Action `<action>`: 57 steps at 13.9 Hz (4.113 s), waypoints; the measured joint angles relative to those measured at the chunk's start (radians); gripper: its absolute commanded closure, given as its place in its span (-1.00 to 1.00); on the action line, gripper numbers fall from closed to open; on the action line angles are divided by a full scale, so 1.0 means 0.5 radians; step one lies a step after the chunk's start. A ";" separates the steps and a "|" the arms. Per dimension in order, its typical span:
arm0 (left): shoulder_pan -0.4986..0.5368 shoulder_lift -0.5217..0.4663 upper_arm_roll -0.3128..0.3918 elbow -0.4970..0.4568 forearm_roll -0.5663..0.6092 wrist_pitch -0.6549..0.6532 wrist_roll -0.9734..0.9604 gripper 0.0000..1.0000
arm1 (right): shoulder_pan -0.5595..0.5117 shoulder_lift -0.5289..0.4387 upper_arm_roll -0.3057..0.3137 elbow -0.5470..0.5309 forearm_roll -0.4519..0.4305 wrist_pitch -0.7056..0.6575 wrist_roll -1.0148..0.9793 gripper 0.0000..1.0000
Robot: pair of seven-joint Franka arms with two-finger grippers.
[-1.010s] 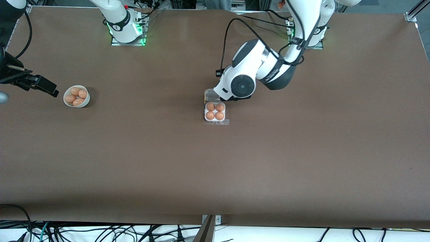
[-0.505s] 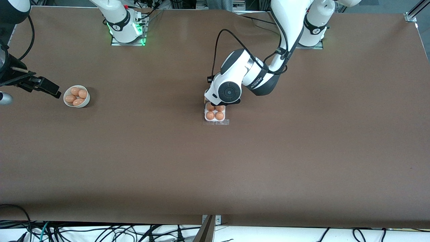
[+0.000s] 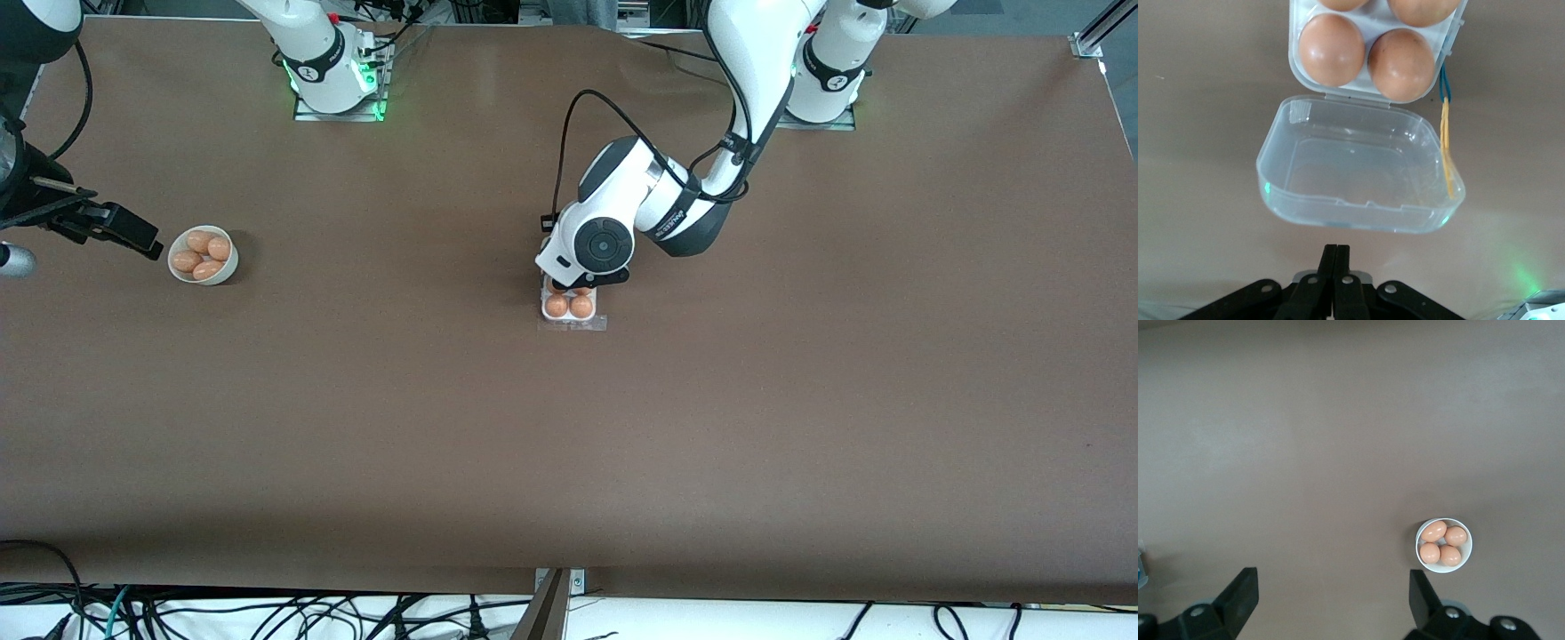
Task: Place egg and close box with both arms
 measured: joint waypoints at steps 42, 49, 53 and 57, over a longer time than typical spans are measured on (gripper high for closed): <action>0.804 -0.308 0.475 0.573 0.737 -0.359 0.760 -1.00 | 0.000 -0.001 0.002 0.000 0.000 -0.003 0.000 -1.00; 1.213 -0.562 0.427 0.590 0.801 -0.470 1.329 -1.00 | 0.000 -0.002 0.002 -0.001 0.000 -0.003 0.000 -1.00; 1.312 -0.672 0.233 0.449 0.866 -0.475 1.360 -1.00 | 0.000 -0.002 0.002 -0.001 0.000 -0.003 0.000 -1.00; 1.309 -0.839 0.163 0.192 0.905 -0.436 1.361 -1.00 | 0.000 -0.002 0.002 -0.001 0.000 -0.004 0.000 -1.00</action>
